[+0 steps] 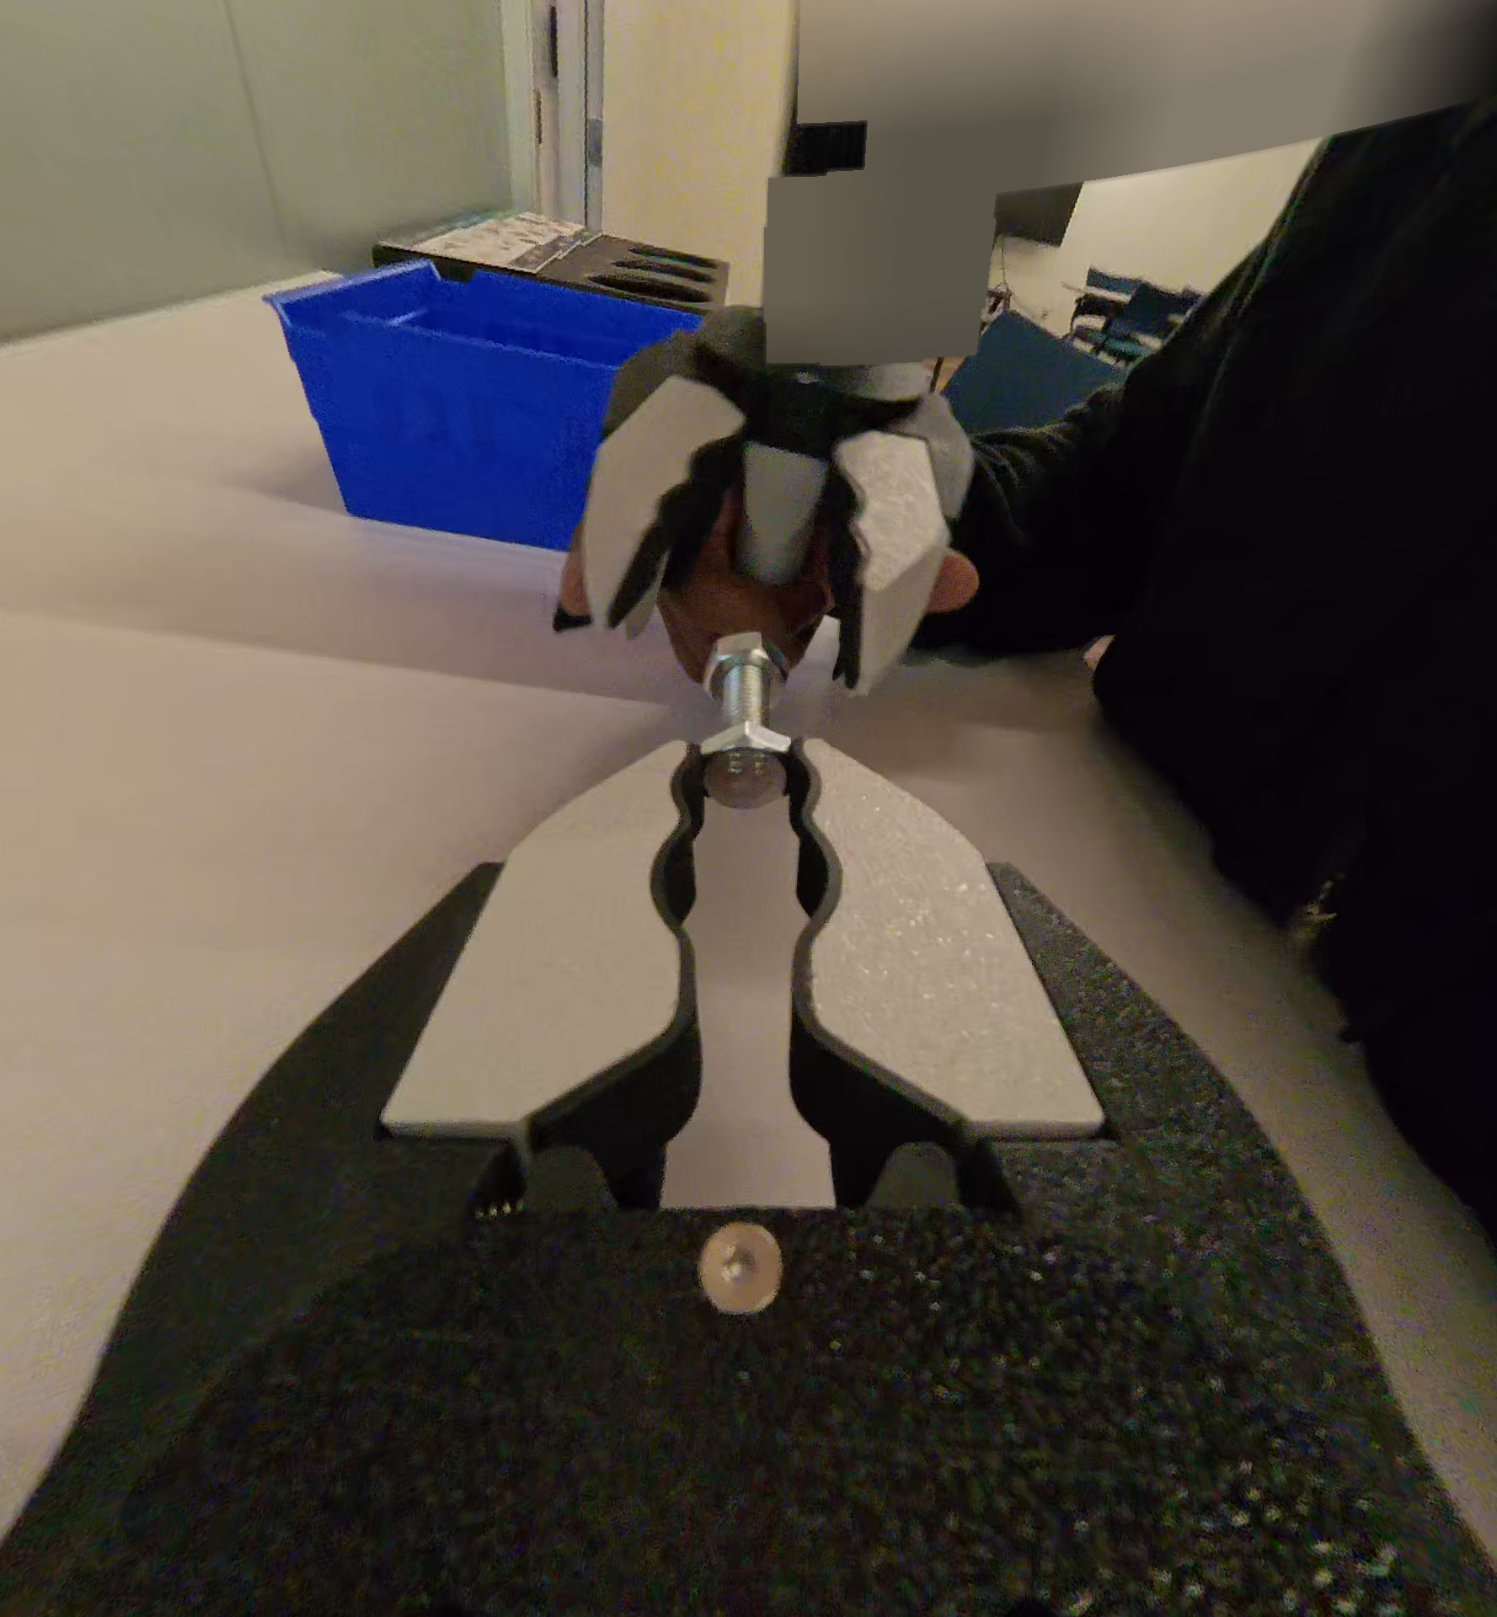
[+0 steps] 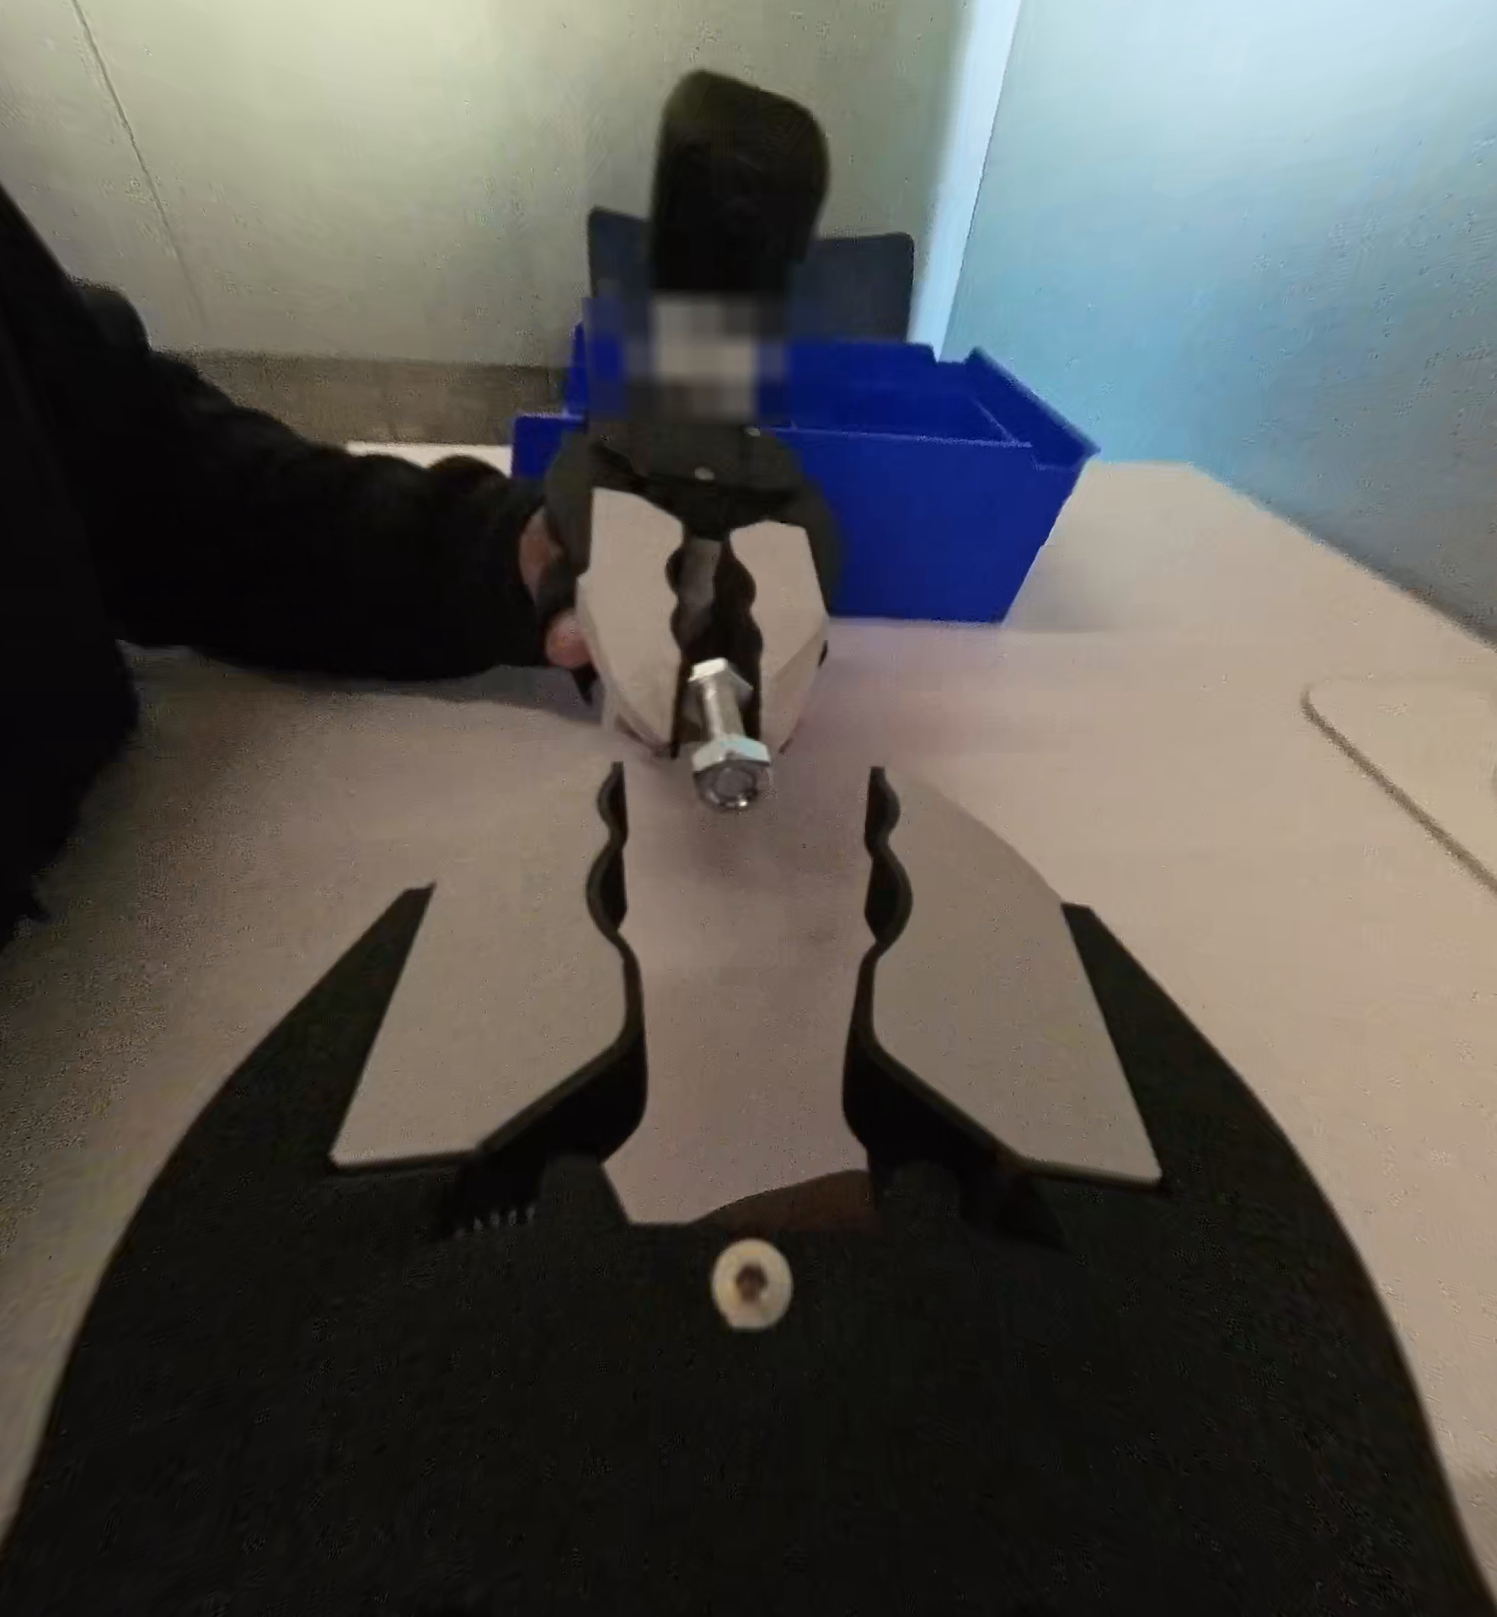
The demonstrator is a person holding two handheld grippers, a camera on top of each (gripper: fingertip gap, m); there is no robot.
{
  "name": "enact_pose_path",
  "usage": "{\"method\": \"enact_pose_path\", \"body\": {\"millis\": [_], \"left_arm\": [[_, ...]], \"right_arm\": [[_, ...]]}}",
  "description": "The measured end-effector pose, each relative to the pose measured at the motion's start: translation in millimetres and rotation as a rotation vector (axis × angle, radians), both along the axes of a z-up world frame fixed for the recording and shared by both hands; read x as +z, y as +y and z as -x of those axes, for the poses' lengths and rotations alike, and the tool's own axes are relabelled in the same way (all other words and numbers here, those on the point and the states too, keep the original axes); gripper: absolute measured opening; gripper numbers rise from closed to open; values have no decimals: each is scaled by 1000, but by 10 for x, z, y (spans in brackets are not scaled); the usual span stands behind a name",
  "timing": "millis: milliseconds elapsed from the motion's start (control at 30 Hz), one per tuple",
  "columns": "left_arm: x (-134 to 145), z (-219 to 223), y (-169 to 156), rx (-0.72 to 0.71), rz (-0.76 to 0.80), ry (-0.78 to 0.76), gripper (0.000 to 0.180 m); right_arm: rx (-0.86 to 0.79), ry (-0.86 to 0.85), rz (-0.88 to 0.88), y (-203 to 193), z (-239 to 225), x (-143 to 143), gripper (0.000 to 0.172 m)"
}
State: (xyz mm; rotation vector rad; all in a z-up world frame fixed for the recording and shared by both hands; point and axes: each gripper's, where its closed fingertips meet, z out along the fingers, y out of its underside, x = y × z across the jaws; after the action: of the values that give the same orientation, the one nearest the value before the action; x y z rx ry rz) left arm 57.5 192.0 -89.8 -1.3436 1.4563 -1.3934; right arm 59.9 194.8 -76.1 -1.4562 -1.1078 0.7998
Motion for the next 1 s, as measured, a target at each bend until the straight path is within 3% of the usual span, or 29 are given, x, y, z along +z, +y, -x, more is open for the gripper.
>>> {"method": "enact_pose_path", "body": {"millis": [100,200,300,433,500,567,667,833,933,967,1000], "left_arm": [[-13,-5,-11,-15,66,11,18],[-39,-23,-44,-27,82,30,17],[-105,-28,-33,-2,-66,60,17],[-155,-35,-39,23,-346,77,17],[-145,-46,-23,33,-308,82,18],[-101,-43,15,47,-191,58,17],[-40,-17,30,31,-20,30,17],[5,-3,33,8,154,7,18],[-23,-11,12,-6,177,27,18],[-34,-15,-10,-15,164,34,18],[-48,-20,-27,-18,146,43,18]], "right_arm": [[-18,-90,-138,-28,30,-56,40],[-34,-125,-153,-24,50,-108,18],[16,-90,93,-44,52,-177,18],[146,119,663,-109,55,-214,18],[178,214,752,-71,45,-179,19],[142,239,667,-2,22,-129,38],[66,136,369,30,-1,-89,45],[-36,-98,-89,29,21,-140,43],[-66,-128,-175,29,43,-134,32],[-64,-126,-165,20,54,-140,20],[-56,-129,-137,13,60,-158,19]]}}
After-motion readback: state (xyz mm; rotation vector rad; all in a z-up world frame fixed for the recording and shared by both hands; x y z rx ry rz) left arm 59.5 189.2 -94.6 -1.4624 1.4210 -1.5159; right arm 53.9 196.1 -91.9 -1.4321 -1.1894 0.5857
